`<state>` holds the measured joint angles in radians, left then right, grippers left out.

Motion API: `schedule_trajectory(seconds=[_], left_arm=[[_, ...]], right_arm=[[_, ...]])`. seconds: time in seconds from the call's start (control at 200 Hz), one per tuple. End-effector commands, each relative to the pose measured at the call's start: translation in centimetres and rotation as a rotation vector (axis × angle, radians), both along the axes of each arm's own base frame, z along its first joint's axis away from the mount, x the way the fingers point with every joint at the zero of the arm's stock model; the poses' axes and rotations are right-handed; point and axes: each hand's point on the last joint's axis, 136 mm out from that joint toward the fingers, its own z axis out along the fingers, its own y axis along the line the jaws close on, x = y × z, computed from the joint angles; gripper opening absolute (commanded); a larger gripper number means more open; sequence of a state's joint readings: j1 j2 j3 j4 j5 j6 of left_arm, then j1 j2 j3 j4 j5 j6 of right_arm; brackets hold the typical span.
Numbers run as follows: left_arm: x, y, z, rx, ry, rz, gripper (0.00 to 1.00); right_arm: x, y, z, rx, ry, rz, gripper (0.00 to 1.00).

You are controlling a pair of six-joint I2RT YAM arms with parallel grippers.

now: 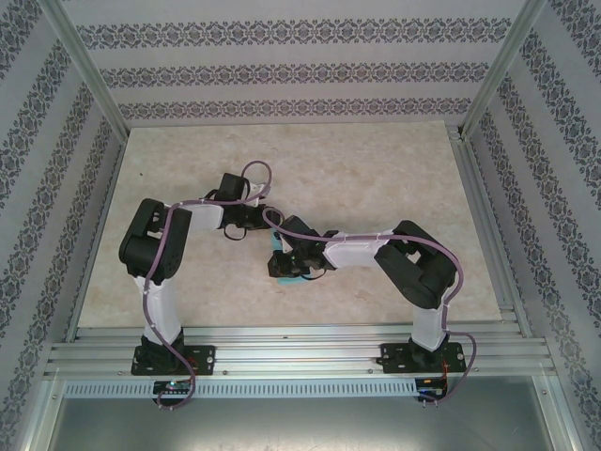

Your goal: Fold a paper plane with a square sheet of paper (fold left side to right side)

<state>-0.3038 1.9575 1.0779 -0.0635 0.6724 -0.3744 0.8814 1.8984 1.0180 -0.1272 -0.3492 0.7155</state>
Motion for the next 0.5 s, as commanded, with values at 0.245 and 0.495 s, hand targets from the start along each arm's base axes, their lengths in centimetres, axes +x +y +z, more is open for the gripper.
schedule_trajectory(seconds=[0.245,0.495], left_arm=[[-1.9,2.1,6.6,-0.074,-0.044,0.024,0.32],[-3.5,-1.3,4.0,-0.158,0.035,-0.073,0.29]], right_arm=[[-2.6,-2.9,-3.4,-0.127,0.120,0.006,0.17],[-2.5,-2.9,-3.5,-0.135,0.119,0.006,0.17]])
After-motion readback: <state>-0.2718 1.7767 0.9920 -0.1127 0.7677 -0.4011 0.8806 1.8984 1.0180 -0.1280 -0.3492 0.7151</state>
